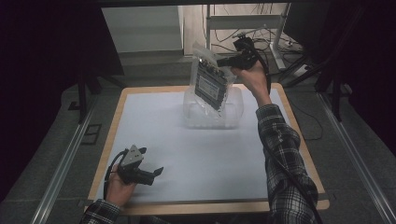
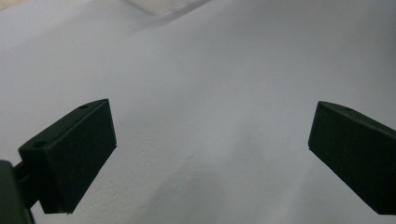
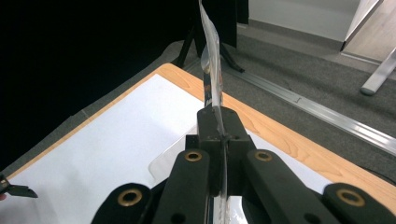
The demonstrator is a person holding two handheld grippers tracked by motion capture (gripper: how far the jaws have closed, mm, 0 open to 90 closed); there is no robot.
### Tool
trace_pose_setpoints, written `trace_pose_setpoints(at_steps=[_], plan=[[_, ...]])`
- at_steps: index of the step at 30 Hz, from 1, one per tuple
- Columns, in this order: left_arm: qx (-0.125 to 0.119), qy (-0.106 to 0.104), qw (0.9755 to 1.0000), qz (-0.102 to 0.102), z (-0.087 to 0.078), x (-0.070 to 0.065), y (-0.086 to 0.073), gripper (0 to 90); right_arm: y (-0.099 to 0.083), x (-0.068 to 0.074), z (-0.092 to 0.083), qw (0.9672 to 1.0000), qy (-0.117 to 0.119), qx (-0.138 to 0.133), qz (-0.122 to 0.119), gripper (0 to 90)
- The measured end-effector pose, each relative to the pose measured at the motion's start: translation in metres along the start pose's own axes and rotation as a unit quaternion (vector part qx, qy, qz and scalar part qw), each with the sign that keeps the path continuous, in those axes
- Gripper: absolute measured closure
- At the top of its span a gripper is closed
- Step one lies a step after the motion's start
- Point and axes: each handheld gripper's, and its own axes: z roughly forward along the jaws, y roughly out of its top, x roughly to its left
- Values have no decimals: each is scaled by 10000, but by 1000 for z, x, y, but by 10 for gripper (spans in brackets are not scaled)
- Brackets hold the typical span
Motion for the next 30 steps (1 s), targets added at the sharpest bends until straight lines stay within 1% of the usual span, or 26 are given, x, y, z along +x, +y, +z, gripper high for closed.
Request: trace_pose_setpoints(at_steps=[13, 20, 23, 24, 25, 26, 28, 30], plan=[[47, -10, 10000, 41, 1, -1, 0, 5, -8, 0, 26, 9997, 30, 225, 32, 890], [48, -10, 10000, 58, 1, -1, 1, 5, -14, -3, 34, 9995, -32, 293, 115, 890], [58, -23, 10000, 70, 2, -2, 1, 4, -17, -5, 36, 9992, -183, 325, 120, 890], [61, -26, 10000, 71, 2, -2, 1, 5, -17, -6, 37, 9990, -262, 351, 117, 890], [68, -26, 9999, 78, 2, -3, 1, 5, -18, -7, 37, 9984, -391, 397, 110, 890], [74, -36, 9999, 80, 2, -3, 1, 5, -19, -8, 37, 9980, -493, 379, 115, 890], [85, -42, 9999, 93, 3, -3, 1, 5, -22, -13, 36, 9982, -467, 307, 209, 890], [96, -43, 9999, 99, 3, -3, 1, 5, -24, -15, 36, 9981, -502, 257, 259, 890]])
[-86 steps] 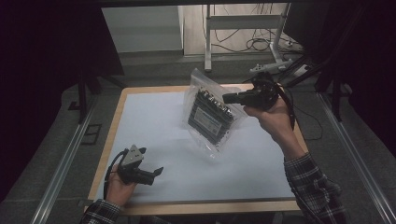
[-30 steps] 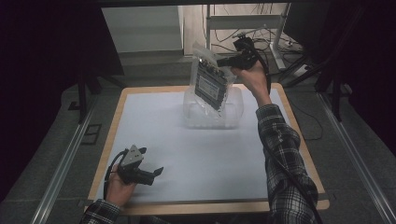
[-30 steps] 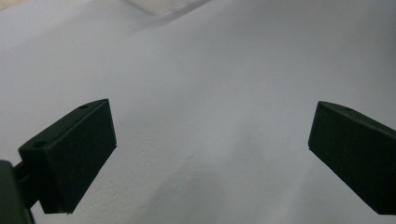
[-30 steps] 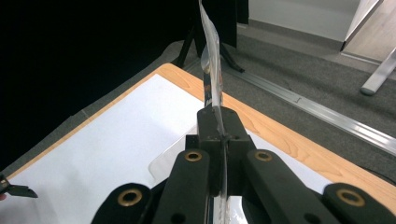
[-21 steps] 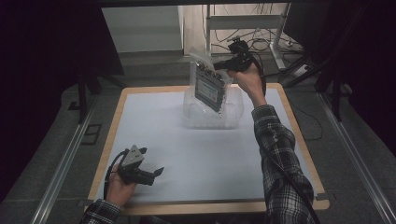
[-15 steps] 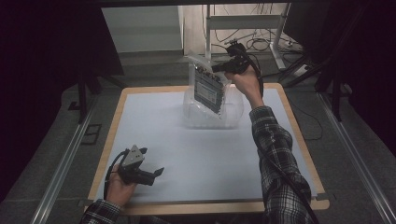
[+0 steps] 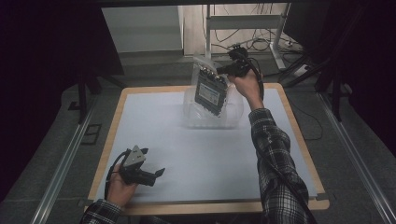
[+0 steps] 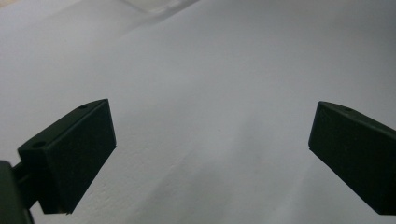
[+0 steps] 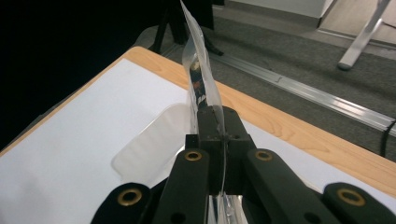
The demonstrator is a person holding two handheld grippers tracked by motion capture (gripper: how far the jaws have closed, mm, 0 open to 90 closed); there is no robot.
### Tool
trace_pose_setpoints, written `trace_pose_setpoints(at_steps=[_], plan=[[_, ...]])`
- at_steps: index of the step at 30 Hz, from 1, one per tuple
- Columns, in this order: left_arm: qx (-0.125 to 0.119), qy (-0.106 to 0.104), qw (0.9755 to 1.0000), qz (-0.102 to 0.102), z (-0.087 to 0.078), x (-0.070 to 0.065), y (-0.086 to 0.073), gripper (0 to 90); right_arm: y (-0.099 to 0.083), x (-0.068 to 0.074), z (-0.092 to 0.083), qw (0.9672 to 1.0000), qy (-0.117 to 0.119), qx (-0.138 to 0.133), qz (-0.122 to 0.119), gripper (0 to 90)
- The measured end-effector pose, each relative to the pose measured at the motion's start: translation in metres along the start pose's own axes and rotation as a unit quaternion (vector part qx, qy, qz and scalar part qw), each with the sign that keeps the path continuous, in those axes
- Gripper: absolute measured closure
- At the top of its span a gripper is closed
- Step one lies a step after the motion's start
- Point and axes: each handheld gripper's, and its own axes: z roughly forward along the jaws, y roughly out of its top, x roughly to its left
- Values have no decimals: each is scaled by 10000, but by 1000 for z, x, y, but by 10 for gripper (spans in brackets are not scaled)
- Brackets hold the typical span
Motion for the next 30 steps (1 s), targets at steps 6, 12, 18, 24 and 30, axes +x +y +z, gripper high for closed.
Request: trace_pose_setpoints(at_steps=[6, 12, 18, 24, 30], plan=[[-20, 11, 10000, -17, -1, 1, 0, 5, 0, -1, -2, 10000, -29, -71, -32, 876], [-11, 9, 10000, -5, -1, 0, 0, 4, -3, -1, -5, 9993, -140, -290, -170, 733], [13, 10, 10000, 21, 0, -1, 0, 3, -4, 0, -9, 9983, -242, -428, -324, 605], [33, 1, 10000, 19, 0, -1, 0, 3, -6, 1, -16, 9974, -323, -493, -412, 488], [55, 4, 10000, 18, 0, -2, 1, 3, -10, 3, -20, 9972, -311, -453, -503, 400]])
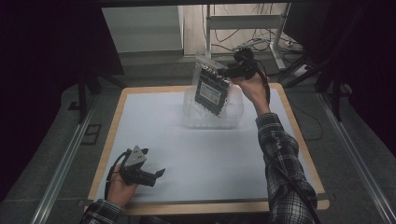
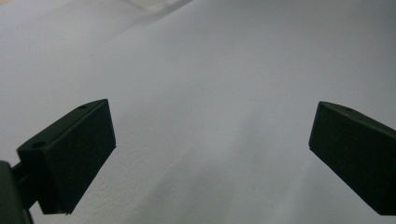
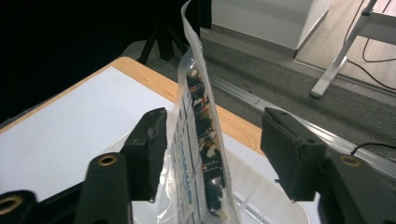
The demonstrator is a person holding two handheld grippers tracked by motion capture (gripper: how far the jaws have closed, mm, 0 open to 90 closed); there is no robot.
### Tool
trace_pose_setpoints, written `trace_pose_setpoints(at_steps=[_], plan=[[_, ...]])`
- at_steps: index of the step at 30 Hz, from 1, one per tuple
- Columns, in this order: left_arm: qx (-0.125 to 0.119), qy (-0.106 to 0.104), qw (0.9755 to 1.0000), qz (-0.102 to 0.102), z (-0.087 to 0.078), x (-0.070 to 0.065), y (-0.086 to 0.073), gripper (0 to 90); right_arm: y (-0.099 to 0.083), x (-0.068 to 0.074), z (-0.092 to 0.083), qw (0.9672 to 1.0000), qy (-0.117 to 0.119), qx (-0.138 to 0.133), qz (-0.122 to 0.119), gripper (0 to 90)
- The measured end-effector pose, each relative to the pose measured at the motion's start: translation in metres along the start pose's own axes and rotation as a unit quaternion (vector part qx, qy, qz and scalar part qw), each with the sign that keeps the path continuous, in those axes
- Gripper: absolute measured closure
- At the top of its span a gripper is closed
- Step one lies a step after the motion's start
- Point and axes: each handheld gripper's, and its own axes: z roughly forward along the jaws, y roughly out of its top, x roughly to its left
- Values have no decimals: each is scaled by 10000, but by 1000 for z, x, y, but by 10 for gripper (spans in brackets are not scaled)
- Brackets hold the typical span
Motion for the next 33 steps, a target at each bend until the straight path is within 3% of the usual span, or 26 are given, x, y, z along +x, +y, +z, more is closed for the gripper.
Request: trace_pose_setpoints(at_steps=[15, 23, 33], plan=[[48, -41, 10000, 48, 0, -3, 2, 9, -7, 9, -14, 9998, 140, 26, -149, 246], [-51, -207, 9997, -140, -1, -1, 2, 14, -11, 14, -21, 9994, 138, 81, -318, 186], [-54, -140, 9998, -144, -2, 0, 1, 15, -17, 15, -30, 9991, 146, 59, -395, 127]])
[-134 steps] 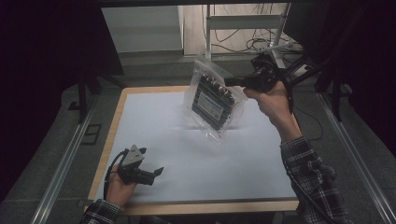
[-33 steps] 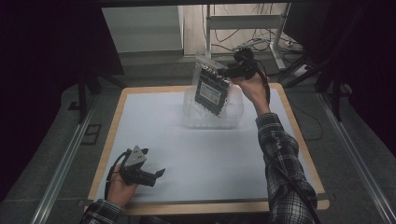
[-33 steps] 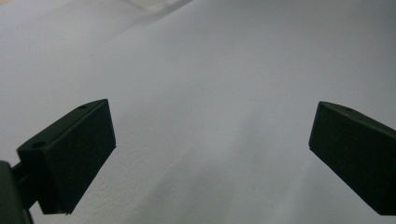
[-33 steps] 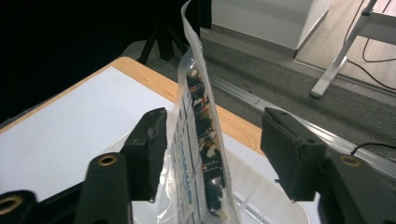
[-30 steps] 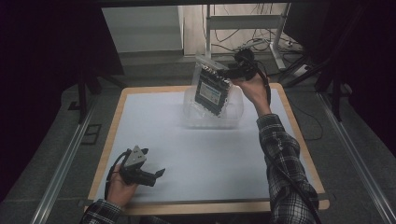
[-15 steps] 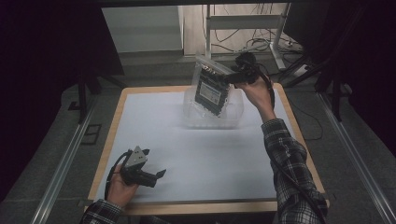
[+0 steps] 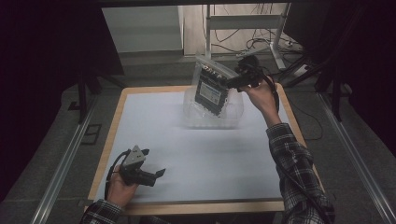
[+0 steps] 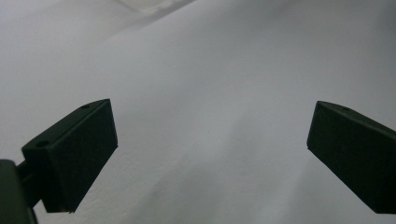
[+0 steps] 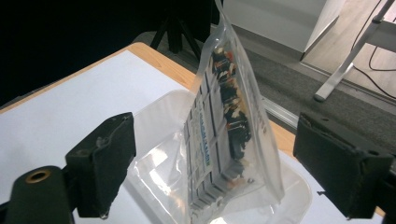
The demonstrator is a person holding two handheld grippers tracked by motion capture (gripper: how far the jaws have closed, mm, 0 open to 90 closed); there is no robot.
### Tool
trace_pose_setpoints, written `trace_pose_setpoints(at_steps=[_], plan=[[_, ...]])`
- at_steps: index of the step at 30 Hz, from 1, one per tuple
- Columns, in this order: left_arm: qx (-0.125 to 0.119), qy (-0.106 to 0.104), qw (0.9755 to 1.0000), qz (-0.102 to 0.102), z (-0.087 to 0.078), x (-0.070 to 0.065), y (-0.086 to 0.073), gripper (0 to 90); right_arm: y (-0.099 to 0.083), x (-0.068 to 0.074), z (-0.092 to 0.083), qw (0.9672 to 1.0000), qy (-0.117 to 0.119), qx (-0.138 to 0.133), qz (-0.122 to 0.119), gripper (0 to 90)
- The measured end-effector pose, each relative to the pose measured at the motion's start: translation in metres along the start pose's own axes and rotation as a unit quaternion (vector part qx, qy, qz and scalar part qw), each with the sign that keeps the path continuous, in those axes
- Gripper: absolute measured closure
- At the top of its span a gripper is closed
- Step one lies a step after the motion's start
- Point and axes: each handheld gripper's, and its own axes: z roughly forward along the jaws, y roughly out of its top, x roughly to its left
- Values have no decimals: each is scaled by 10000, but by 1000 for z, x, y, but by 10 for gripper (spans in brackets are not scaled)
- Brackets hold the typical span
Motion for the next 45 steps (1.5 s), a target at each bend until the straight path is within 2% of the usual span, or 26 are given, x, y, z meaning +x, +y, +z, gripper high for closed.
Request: trace_pose_setpoints(at_steps=[16, 21, 29, 35, 39, 45], plan=[[23, 18, 10000, 39, 0, -1, 1, 14, -17, 7, -14, 9999, -23, 72, -111, 48], [27, 12, 10000, 42, 0, -1, 1, 14, -23, 11, -17, 9995, -178, 148, -221, 30], [25, 16, 10000, 47, 0, -2, 1, 13, -39, 14, -20, 9994, -220, 176, -222, 16], [31, 19, 10000, 54, 1, -2, 1, 13, -50, 17, -23, 9998, -71, 120, -171, 7], [42, 17, 10000, 61, 1, -3, 1, 13, -56, 21, -27, 9997, 48, -23, -239, 2], [52, 20, 10000, 75, 1, -3, 1, 13, -64, 28, -35, 9994, 116, -97, -319, 0]])
